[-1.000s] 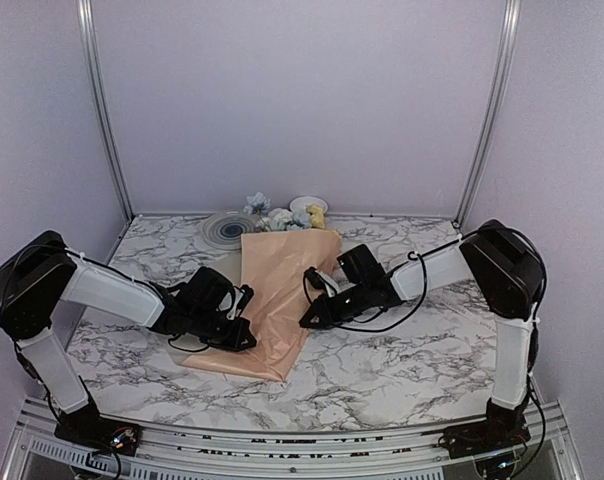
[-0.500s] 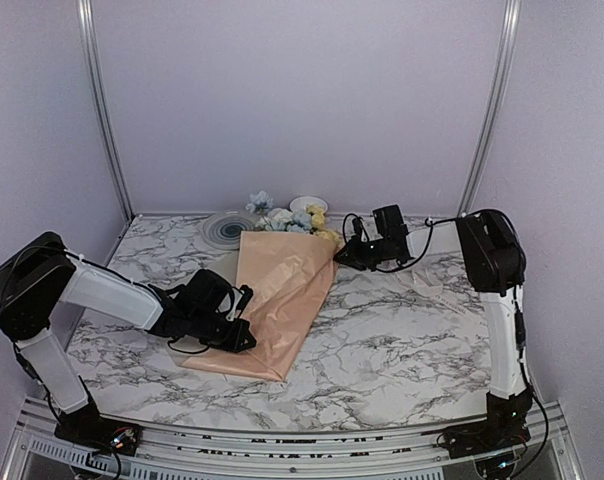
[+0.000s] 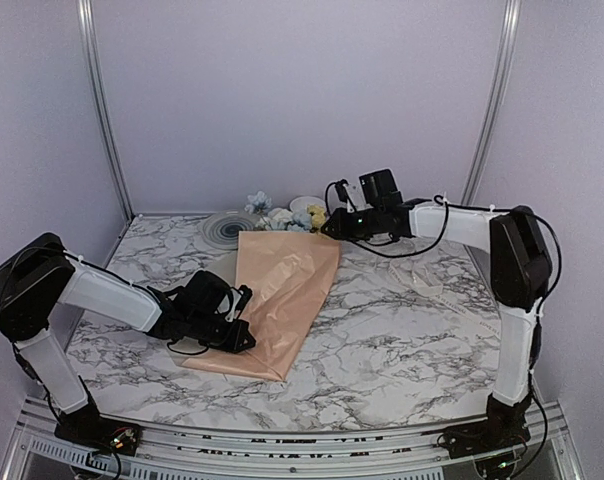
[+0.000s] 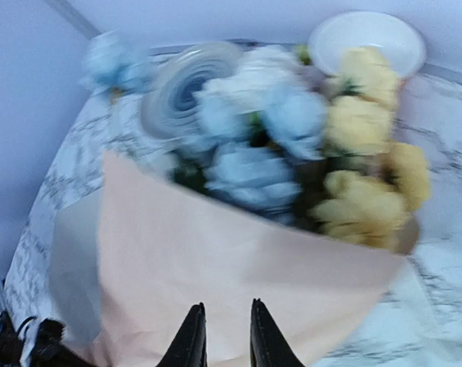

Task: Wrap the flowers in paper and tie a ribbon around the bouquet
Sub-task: Press the fold line on the 2/3-folded wrapping paper, then press the 2/3-folded wrapping paper against the 1/4-folded wrapping paper.

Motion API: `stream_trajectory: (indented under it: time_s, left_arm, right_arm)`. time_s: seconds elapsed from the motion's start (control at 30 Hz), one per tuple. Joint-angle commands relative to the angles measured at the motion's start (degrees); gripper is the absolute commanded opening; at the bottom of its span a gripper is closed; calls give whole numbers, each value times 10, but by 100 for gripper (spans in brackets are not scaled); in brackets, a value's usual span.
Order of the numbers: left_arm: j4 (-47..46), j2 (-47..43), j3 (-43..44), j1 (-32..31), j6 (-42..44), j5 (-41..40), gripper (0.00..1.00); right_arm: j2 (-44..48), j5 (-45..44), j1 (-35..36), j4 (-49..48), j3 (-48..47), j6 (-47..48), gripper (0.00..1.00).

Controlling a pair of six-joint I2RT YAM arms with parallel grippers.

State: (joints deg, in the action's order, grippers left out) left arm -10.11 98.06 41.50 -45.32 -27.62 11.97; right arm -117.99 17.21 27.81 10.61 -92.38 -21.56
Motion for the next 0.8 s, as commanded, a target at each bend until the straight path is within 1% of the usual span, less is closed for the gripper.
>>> stream_trajectory:
  time_s: [0.0,0.13,0.2,0.27,0.37,0.47,0.53,0.67,0.77]
  left_arm:
    - [103,29,-17,4,11,-39,2]
    - [104,26,-15,4,9,-42,2]
    - [103,20,-18,4,3,-41,2]
    - [100,12,-23,4,2,-41,2]
    - [96,1,-28,4,3,-48,2]
    - [92,-22,-32,2,8,-46,2]
    - [93,-59,-30,-19,31,-56,2]
    - [146,-135,2,-110,115,-141,5]
    - [157,-153,3,-140,134,-142,7]
  right_arm:
    - [36,104,125,-2,77,49,19]
    - [13,181,196,-43,144,-1,13]
    - [6,203,232,-56,163,-22,11]
    - [7,196,248,-70,187,-35,9]
    - [2,183,252,-105,236,-63,6]
    - [-15,170,254,-104,262,-73,4]
    - [-22,155,253,-96,273,-78,3]
    - [-33,140,254,-73,268,-73,3]
    - [-35,134,254,-61,261,-67,2]
